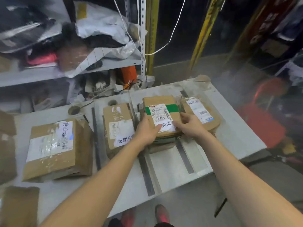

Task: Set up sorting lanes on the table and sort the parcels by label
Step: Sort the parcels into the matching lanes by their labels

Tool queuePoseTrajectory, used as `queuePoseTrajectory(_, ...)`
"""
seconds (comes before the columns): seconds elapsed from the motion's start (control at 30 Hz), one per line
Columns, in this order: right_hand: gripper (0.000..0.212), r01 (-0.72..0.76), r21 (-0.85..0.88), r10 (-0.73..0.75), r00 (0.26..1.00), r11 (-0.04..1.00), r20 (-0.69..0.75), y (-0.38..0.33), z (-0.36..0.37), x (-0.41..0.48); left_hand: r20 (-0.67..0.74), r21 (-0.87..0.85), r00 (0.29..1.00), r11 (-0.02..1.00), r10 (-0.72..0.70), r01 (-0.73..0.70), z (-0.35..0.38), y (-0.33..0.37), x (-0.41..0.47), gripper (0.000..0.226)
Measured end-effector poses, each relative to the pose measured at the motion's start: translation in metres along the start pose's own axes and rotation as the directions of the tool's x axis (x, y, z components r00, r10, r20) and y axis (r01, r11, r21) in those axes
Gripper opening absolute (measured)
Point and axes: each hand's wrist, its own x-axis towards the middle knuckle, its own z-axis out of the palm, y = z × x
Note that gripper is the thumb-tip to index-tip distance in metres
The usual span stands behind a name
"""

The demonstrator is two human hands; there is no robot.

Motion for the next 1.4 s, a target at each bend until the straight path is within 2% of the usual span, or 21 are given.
queuePoseTrajectory(0.07, 0.065, 0.011, -0.016, -0.010, 0.999, 1.000, 0.051, 0.001, -0.001, 0.008, -0.053, 0.023, 0.998, 0.999, -0.032, 0.033, 0.009, 0.001, 0.001, 0.063)
queuePoseTrajectory(0.2, 0.066, 0.081, -0.093, -0.072, 0.992, 0.992, 0.100, 0.002, -0.009, 0.023, -0.149, 0.075, 0.987, 0.994, -0.061, 0.073, 0.020, 0.010, 0.001, 0.062)
queuePoseTrajectory(0.33, 0.058, 0.262, -0.278, -0.244, 0.965, 0.924, 0.098, -0.013, -0.018, 0.025, -0.264, 0.185, 0.965, 0.981, -0.008, 0.059, 0.013, 0.021, -0.009, 0.058)
queuePoseTrajectory(0.4, 0.055, 0.361, -0.298, -0.348, 0.932, 0.884, 0.098, -0.026, -0.012, 0.022, -0.322, 0.264, 0.945, 0.964, 0.052, 0.037, -0.001, 0.031, -0.020, 0.060)
queuePoseTrajectory(0.47, 0.051, 0.482, -0.289, -0.454, 0.876, 0.827, 0.160, -0.045, 0.002, 0.014, -0.387, 0.400, 0.915, 0.915, 0.114, 0.055, -0.025, 0.036, -0.032, 0.066)
queuePoseTrajectory(0.57, 0.049, 0.641, -0.263, -0.579, 0.766, 0.721, 0.281, -0.075, 0.033, -0.002, -0.456, 0.649, 0.865, 0.744, 0.212, 0.160, -0.070, 0.035, -0.058, 0.068)
queuePoseTrajectory(0.63, 0.049, 0.728, -0.258, -0.642, 0.684, 0.636, 0.346, -0.096, 0.057, -0.014, -0.493, 0.716, 0.846, 0.647, 0.203, 0.261, -0.099, 0.028, -0.081, 0.066)
queuePoseTrajectory(0.73, 0.046, 0.814, -0.271, -0.690, 0.580, 0.513, 0.434, -0.128, 0.094, -0.035, -0.569, 0.721, 0.810, 0.561, 0.143, 0.408, -0.140, 0.010, -0.120, 0.065)
queuePoseTrajectory(0.9, 0.051, 0.900, -0.244, -0.736, 0.437, 0.362, 0.517, -0.179, 0.162, -0.080, -0.710, 0.633, 0.695, 0.533, 0.109, 0.562, -0.205, -0.030, -0.191, 0.063)
queuePoseTrajectory(1.03, 0.051, 0.939, -0.253, -0.752, 0.340, 0.235, 0.565, -0.210, 0.221, -0.122, -0.767, 0.582, 0.639, 0.487, 0.062, 0.651, -0.259, -0.078, -0.245, 0.064)
queuePoseTrajectory(1.23, 0.054, 0.933, -0.305, -0.730, 0.344, 0.192, 0.591, -0.251, 0.316, -0.182, -0.800, 0.534, 0.599, 0.503, 0.040, 0.679, -0.356, -0.153, -0.311, 0.062)
queuePoseTrajectory(1.4, 0.051, 0.894, -0.387, -0.710, 0.423, 0.226, 0.563, -0.287, 0.398, -0.230, -0.777, 0.548, 0.628, 0.540, 0.046, 0.638, -0.446, -0.206, -0.348, 0.061)
